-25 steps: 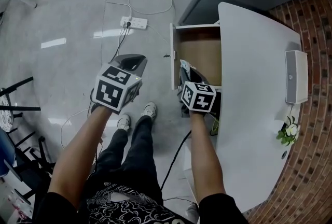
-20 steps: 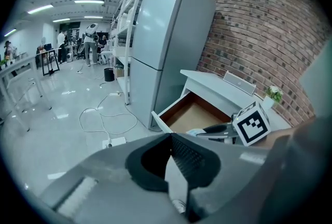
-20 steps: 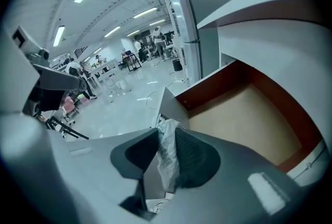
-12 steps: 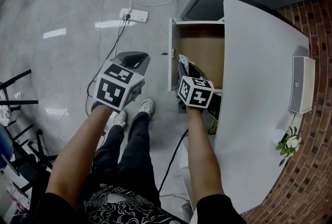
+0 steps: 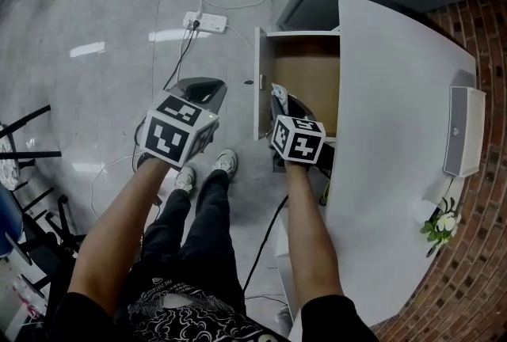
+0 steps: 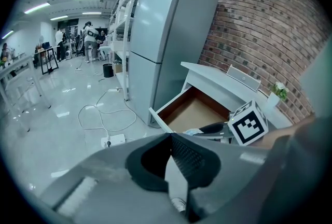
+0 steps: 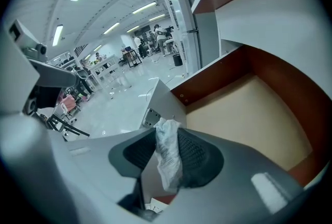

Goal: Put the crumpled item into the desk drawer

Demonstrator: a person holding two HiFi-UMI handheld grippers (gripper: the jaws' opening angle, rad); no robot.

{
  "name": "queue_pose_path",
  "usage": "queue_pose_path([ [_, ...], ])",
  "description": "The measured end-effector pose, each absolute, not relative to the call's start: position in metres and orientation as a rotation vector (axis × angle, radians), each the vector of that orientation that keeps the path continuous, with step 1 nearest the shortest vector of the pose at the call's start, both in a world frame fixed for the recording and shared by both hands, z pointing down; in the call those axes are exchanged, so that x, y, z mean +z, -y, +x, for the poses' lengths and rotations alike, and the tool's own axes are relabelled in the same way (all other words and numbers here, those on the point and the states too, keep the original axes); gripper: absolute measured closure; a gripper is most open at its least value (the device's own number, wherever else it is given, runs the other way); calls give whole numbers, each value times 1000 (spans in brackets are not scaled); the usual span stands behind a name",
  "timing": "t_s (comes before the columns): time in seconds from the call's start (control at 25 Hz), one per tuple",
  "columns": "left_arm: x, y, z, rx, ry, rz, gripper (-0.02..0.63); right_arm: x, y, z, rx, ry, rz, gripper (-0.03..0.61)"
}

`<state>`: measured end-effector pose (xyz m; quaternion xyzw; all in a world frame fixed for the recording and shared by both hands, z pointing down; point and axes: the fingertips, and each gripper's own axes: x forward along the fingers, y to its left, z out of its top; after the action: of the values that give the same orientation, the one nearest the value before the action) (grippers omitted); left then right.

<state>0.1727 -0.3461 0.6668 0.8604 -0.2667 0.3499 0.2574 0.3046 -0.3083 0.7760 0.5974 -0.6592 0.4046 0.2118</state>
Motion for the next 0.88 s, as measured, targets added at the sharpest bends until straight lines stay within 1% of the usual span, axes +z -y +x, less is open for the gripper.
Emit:
queue_pose_path([
  [0.16,665,347,173,955,731,2329,611,776,308,304,1127,1840,1656,403],
  [0.48,648,347,175,963,749,2348,611,754,312,305,1119,1867,1659,403],
  [0.88,588,355,156,905,863,2371,611,669,334,283,1039,1991,1670,407],
])
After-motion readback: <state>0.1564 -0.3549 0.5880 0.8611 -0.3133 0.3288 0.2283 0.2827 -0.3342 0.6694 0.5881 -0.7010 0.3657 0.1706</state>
